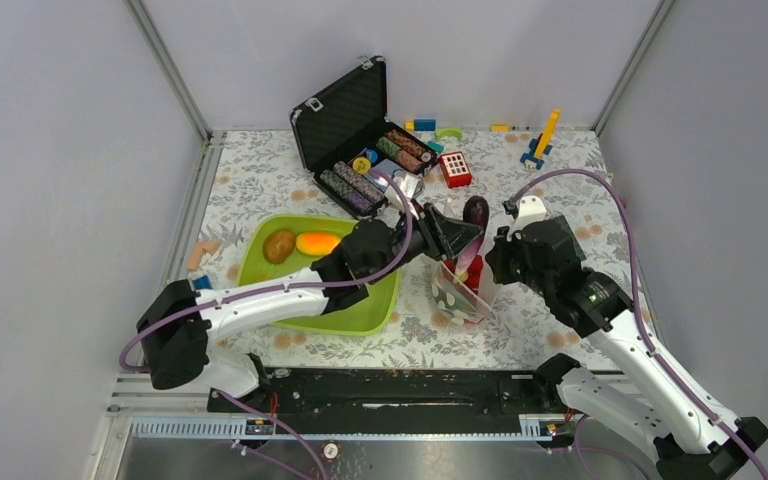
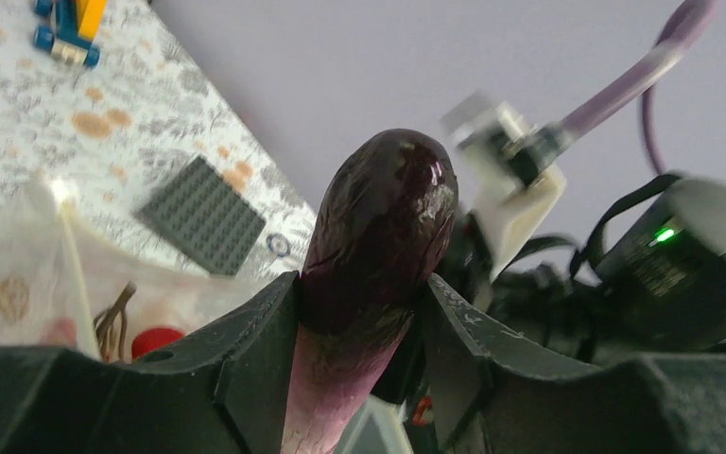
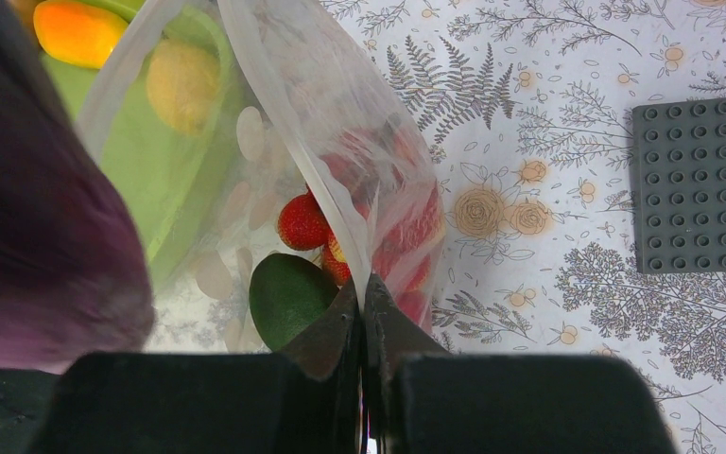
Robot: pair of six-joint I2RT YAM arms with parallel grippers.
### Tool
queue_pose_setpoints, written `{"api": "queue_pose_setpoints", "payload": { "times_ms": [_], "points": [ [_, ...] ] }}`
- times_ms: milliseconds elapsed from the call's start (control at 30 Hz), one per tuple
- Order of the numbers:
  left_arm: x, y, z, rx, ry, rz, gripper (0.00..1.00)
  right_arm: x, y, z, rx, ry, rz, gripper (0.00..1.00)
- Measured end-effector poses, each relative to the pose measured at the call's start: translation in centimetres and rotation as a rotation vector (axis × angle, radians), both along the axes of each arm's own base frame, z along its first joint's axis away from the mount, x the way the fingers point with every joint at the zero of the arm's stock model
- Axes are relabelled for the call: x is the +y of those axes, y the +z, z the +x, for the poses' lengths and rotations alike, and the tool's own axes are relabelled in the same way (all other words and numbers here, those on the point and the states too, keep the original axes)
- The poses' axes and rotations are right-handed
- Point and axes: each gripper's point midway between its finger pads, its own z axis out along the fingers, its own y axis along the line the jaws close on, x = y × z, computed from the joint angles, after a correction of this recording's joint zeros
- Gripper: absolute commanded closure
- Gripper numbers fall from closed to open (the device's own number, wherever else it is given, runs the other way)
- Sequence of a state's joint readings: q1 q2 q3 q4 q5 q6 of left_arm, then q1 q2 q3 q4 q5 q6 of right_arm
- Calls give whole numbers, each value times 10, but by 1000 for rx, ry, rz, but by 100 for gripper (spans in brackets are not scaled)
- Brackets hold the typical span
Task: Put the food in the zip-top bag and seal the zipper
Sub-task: Place the fake vegetable in the zipper food storage bag, then pick up the fake fruit from the bin.
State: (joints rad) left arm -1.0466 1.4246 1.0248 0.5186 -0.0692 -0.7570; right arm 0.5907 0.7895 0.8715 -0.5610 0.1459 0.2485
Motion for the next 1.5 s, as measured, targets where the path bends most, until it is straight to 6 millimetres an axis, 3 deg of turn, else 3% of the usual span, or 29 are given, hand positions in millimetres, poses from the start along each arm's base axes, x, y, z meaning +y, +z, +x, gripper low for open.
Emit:
{"api": "queue_pose_setpoints", "payload": {
  "times_ms": [133,233,400,500,933,1033,1167,1333,1433,1500],
  "points": [
    [2,-43,-8,60,17,51,51,0,0,0,0,-1,-1,97],
    [2,-44,-8,65,25,47,42,0,0,0,0,-2,-1,97],
    [2,-41,-9,71,50,24,12,0,0,0,0,-3,-2,96],
    [5,-47,-10,83,68,23,2,-2,0,1,-3,-10,-6,96],
    [9,-49,-11,74,78,55,1,-4,1,1,-10,-19,-5,96],
    [15,-41,-12,49,84,87,1,-4,0,0,-12,-19,-4,96],
    [35,-20,-13,-5,127,108,1,-5,1,-1,-16,-19,-1,96],
    [78,-2,-1,-18,288,170,1,-6,5,-2,-30,-19,9,96],
    [110,-11,19,38,415,245,1,-6,6,-3,-40,-18,16,96],
    [135,-29,39,101,495,304,1,-6,7,-2,-41,-19,17,96]
  ]
}}
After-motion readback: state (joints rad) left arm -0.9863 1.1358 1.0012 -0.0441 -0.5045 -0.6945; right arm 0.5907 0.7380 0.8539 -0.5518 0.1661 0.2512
